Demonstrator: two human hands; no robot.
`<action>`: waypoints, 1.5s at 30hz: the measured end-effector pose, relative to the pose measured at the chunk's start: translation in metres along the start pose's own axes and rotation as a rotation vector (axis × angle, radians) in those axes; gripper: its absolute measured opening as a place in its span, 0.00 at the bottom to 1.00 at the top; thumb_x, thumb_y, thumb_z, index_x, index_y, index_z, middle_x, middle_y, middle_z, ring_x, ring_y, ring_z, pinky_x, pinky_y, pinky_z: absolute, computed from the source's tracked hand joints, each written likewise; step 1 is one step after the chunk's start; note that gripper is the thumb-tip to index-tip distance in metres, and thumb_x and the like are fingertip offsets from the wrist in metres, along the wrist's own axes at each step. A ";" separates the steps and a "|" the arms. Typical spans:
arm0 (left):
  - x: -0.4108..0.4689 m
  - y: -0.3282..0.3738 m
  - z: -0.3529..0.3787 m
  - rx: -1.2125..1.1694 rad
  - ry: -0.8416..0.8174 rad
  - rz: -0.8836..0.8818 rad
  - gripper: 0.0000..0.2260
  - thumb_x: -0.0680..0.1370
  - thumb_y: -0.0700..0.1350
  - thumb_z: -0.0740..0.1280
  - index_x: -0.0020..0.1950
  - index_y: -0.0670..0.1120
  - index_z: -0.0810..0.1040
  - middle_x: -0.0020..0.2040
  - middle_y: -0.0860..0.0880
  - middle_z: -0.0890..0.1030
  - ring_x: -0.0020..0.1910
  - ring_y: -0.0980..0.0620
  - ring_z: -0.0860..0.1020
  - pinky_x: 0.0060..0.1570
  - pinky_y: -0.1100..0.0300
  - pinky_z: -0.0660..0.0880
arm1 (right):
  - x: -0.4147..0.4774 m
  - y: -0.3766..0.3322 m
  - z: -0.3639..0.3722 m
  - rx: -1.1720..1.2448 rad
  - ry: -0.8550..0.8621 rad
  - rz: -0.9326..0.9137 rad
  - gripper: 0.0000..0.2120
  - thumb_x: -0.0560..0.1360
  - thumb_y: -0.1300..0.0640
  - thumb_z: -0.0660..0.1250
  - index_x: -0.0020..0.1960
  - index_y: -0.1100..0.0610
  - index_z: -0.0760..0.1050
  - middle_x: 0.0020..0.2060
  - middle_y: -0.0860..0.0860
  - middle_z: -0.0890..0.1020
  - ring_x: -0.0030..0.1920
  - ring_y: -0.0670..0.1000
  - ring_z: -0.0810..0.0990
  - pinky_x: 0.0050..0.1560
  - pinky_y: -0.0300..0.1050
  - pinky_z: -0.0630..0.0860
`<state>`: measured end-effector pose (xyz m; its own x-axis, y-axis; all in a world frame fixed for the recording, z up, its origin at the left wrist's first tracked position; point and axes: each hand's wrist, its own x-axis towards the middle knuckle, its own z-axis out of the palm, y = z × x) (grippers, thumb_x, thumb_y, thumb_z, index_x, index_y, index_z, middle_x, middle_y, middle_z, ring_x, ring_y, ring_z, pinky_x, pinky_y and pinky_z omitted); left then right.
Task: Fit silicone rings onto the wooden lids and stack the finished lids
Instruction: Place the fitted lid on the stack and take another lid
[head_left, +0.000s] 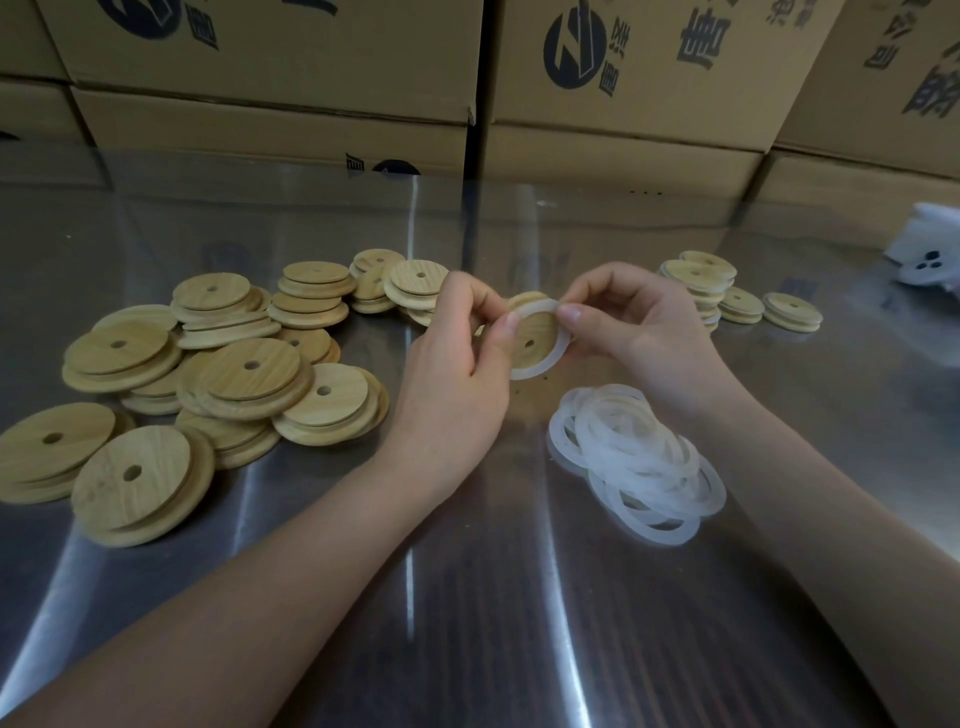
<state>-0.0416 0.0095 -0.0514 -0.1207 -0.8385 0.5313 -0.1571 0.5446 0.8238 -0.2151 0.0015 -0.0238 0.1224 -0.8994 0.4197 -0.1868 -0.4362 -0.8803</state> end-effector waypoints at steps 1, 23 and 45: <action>0.000 0.000 0.000 0.003 0.007 -0.006 0.02 0.81 0.43 0.62 0.49 0.47 0.70 0.43 0.49 0.77 0.42 0.48 0.78 0.43 0.41 0.77 | 0.000 0.000 0.001 -0.009 0.003 -0.009 0.06 0.76 0.66 0.69 0.42 0.56 0.78 0.35 0.47 0.83 0.37 0.46 0.82 0.38 0.37 0.78; -0.001 0.006 0.001 -0.006 0.074 -0.022 0.04 0.80 0.43 0.63 0.47 0.46 0.68 0.39 0.40 0.78 0.39 0.39 0.77 0.38 0.39 0.74 | -0.001 -0.002 0.004 -0.086 0.040 -0.065 0.07 0.76 0.67 0.69 0.43 0.56 0.78 0.35 0.47 0.82 0.37 0.47 0.81 0.39 0.38 0.78; -0.001 0.005 -0.003 -0.186 0.004 -0.149 0.06 0.76 0.44 0.62 0.53 0.52 0.72 0.45 0.49 0.84 0.46 0.48 0.82 0.49 0.39 0.78 | -0.002 -0.004 0.003 -0.120 0.009 -0.037 0.06 0.75 0.68 0.69 0.43 0.59 0.79 0.36 0.49 0.82 0.37 0.47 0.80 0.39 0.37 0.77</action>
<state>-0.0398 0.0134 -0.0472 -0.1055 -0.9096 0.4018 0.0107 0.4030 0.9151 -0.2121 0.0047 -0.0216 0.1229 -0.8824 0.4542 -0.2981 -0.4694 -0.8312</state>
